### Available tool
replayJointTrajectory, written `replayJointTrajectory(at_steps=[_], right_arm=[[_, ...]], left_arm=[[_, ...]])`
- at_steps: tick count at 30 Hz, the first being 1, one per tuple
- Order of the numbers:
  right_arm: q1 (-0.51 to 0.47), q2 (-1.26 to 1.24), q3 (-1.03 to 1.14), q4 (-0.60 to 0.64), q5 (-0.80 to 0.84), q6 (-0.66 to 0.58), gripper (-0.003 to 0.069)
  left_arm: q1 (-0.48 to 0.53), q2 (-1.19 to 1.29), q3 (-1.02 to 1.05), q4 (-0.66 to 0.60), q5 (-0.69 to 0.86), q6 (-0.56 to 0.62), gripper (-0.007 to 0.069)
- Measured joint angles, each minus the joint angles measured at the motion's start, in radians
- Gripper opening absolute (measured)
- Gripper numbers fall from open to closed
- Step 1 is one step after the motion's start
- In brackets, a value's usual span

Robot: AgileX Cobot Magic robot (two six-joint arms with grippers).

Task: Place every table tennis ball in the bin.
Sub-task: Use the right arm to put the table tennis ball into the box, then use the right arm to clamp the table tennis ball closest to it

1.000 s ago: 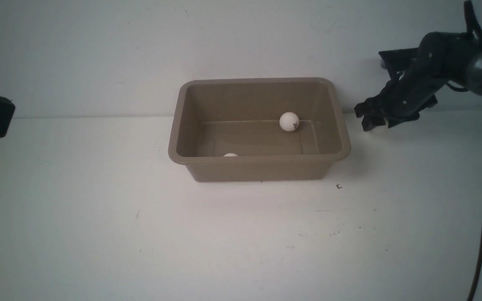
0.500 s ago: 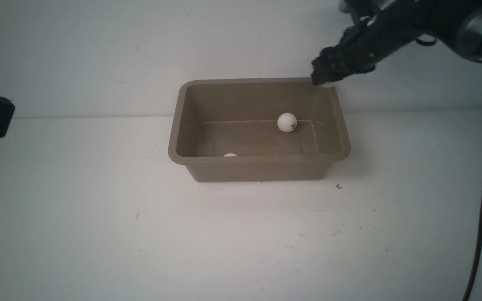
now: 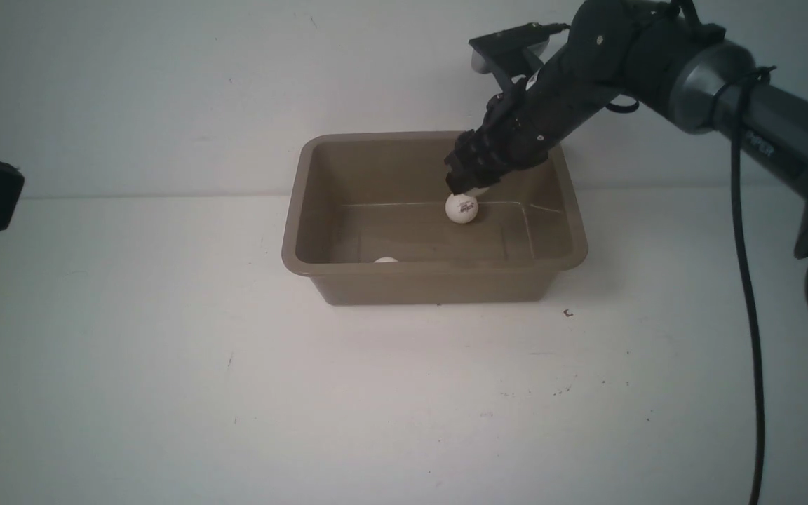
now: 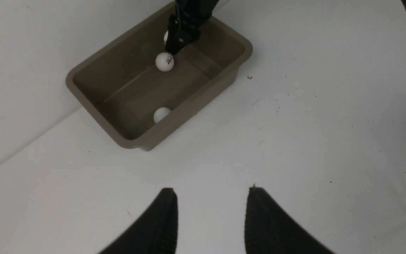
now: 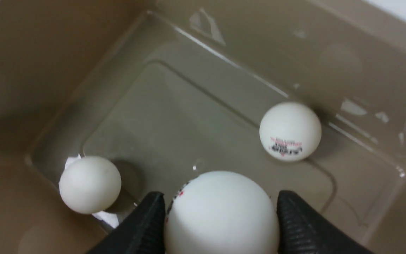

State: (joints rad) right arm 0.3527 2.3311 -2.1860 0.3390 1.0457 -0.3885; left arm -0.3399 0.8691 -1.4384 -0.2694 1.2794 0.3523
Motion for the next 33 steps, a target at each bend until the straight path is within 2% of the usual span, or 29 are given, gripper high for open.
replayJointTrajectory(at_steps=[9, 17, 22, 26, 33], right_arm=[[0.0, 0.023, 0.0, 0.013, 0.021, 0.001, 0.0367], [0.0, 0.023, 0.0, 0.067, 0.022, 0.002, 0.0441], [0.0, 0.023, 0.0, 0.102, 0.018, -0.005, 0.0448], [0.0, 0.009, 0.0, 0.108, 0.002, -0.068, 0.0449], [-0.029, -0.14, 0.0, 0.116, -0.022, -0.31, 0.0442]], left_arm=[[0.0, 0.0, 0.0, 0.0, 0.0, 0.0, 0.0247], [0.0, 0.0, 0.0, 0.003, 0.0, 0.0, 0.0247], [0.0, 0.0, 0.0, 0.029, 0.0, 0.0, 0.0247], [0.0, 0.0, 0.0, 0.044, 0.0, 0.0, 0.0247], [0.0, 0.0, 0.0, 0.048, 0.0, 0.0, 0.0247]])
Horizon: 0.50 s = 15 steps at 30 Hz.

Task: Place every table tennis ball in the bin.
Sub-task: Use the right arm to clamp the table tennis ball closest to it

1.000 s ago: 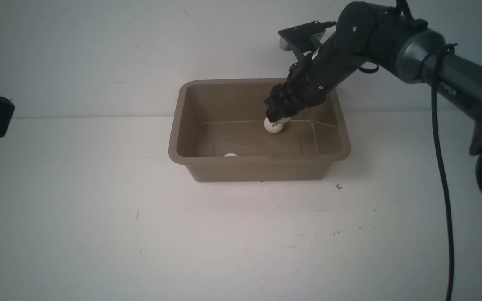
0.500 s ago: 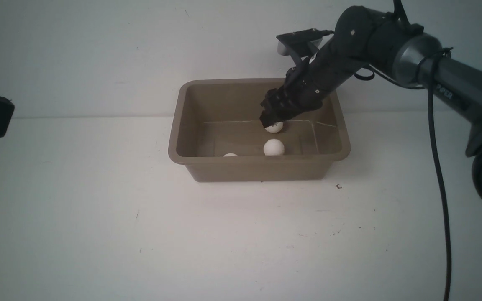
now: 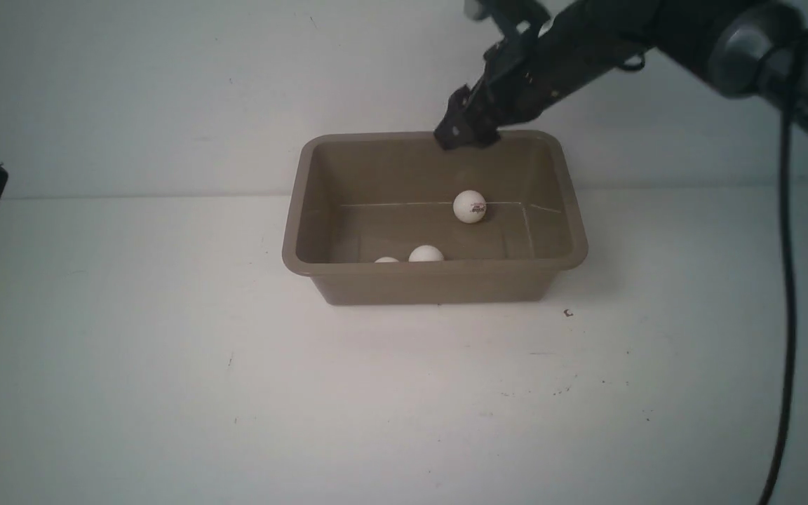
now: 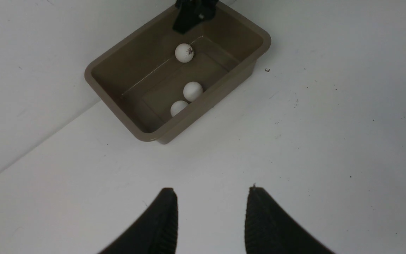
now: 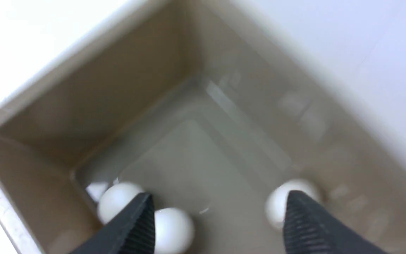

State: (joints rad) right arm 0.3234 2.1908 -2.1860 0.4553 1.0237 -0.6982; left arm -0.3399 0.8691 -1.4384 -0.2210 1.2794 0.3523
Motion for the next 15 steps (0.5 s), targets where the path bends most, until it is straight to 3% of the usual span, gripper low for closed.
replayJointTrajectory(at_steps=[3, 9, 15], right_arm=[[-0.081, -0.054, 0.0, 0.063, 0.011, -0.11, 0.0433], [-0.384, -0.06, 0.0, 0.454, 0.146, -0.346, 0.0424], [-0.607, -0.054, 0.0, 0.721, 0.201, -0.578, 0.0394]], left_arm=[[0.0, 0.0, 0.0, -0.015, 0.0, 0.0, 0.0247], [0.0, 0.0, 0.0, -0.091, 0.0, -0.021, 0.0247], [0.0, 0.0, 0.0, -0.107, 0.0, -0.027, 0.0247]])
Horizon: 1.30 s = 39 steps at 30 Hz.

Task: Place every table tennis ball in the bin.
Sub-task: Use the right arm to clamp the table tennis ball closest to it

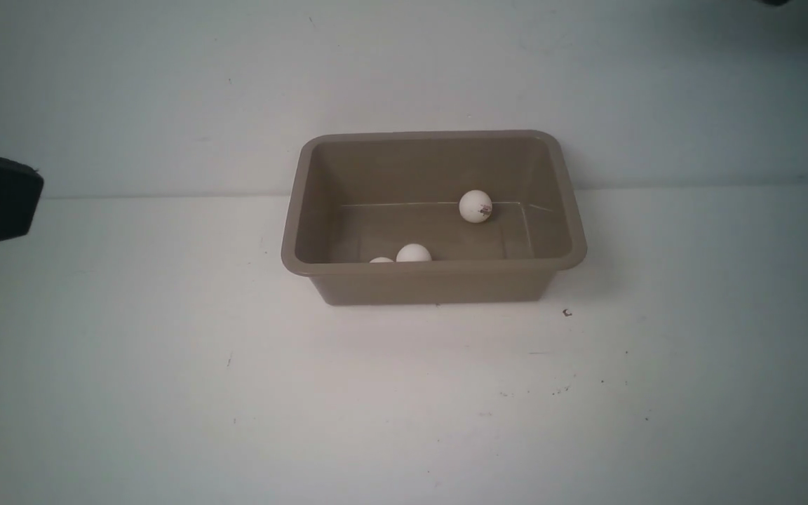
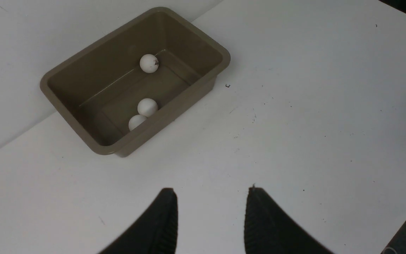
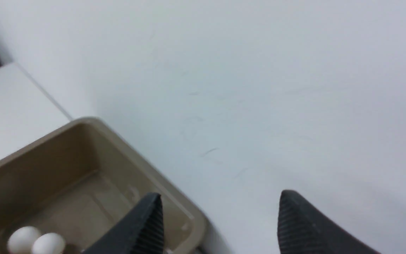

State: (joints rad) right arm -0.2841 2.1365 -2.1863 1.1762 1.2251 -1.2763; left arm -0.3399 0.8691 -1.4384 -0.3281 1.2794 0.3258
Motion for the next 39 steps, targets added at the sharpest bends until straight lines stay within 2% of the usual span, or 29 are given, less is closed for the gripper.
replayJointTrajectory(at_steps=[5, 13, 17, 29, 39], right_arm=[[-0.048, 0.033, 0.0, 0.019, -0.001, -0.052, 0.0389], [0.014, 0.164, 0.001, -0.119, 0.002, -0.053, 0.0388], [0.02, 0.184, 0.027, -0.133, 0.002, -0.06, 0.0388], [0.06, 0.188, 0.32, -0.091, -0.014, -0.284, 0.0388], [0.17, 0.189, 0.332, -0.088, -0.017, -0.402, 0.034]], left_arm=[[0.0, 0.0, 0.0, 0.002, 0.0, 0.0, 0.0247], [0.0, 0.0, 0.0, 0.032, 0.0, -0.001, 0.0247], [0.0, 0.005, 0.0, 0.034, 0.0, 0.0, 0.0247], [0.0, 0.099, 0.0, 0.058, -0.008, 0.016, 0.0247], [0.0, 0.122, 0.001, -0.013, -0.12, 0.094, 0.0247]])
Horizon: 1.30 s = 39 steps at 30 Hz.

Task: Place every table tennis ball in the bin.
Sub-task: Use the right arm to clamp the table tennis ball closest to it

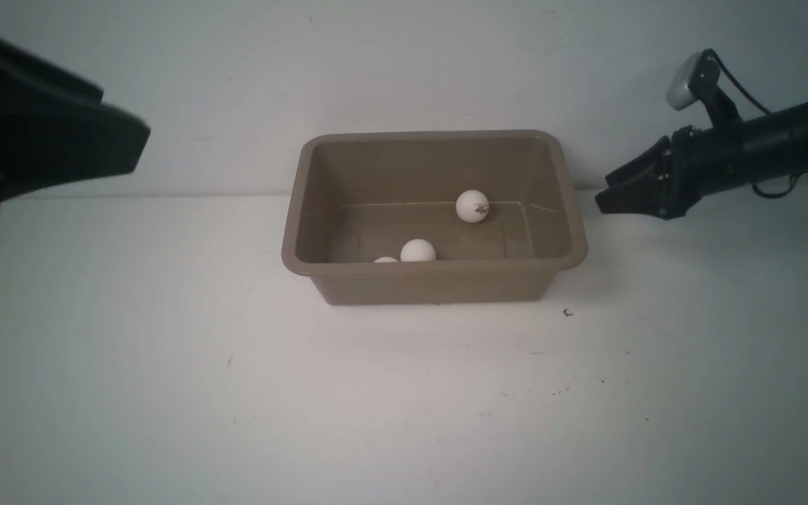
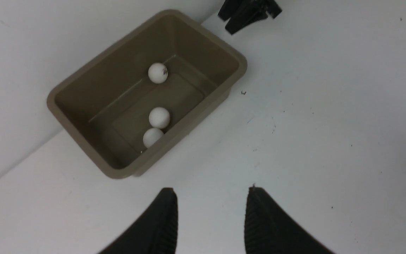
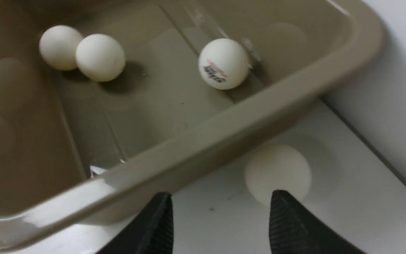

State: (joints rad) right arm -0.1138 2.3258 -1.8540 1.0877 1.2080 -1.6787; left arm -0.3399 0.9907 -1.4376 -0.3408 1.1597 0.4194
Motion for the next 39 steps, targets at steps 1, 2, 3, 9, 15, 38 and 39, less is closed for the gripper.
replayJointTrajectory(at_steps=[1, 2, 3, 9, 15, 38, 39], right_arm=[[0.002, 0.0, 0.0, -0.004, 0.0, -0.006, 0.0338], [0.003, 0.0, 0.0, -0.004, -0.001, -0.006, 0.0338], [0.005, 0.001, 0.0, -0.009, -0.006, -0.012, 0.0337], [0.007, 0.029, 0.0, -0.009, -0.028, -0.022, 0.0337], [0.008, 0.069, 0.002, 0.015, -0.077, -0.074, 0.0337], [0.059, 0.105, 0.001, 0.064, -0.226, -0.209, 0.0338], [0.059, 0.105, 0.001, 0.064, -0.226, -0.217, 0.0341]], left_arm=[[0.0, -0.002, 0.0, -0.012, -0.01, 0.007, 0.0247], [0.0, -0.002, 0.0, -0.013, -0.01, 0.009, 0.0247], [0.0, -0.004, 0.0, -0.017, -0.012, 0.012, 0.0247], [0.0, -0.004, 0.0, -0.023, -0.005, 0.014, 0.0247], [0.0, -0.004, 0.0, -0.039, -0.001, 0.014, 0.0247], [0.0, -0.004, 0.0, -0.064, 0.036, 0.014, 0.0247], [0.0, -0.004, 0.0, -0.064, 0.037, 0.014, 0.0247]])
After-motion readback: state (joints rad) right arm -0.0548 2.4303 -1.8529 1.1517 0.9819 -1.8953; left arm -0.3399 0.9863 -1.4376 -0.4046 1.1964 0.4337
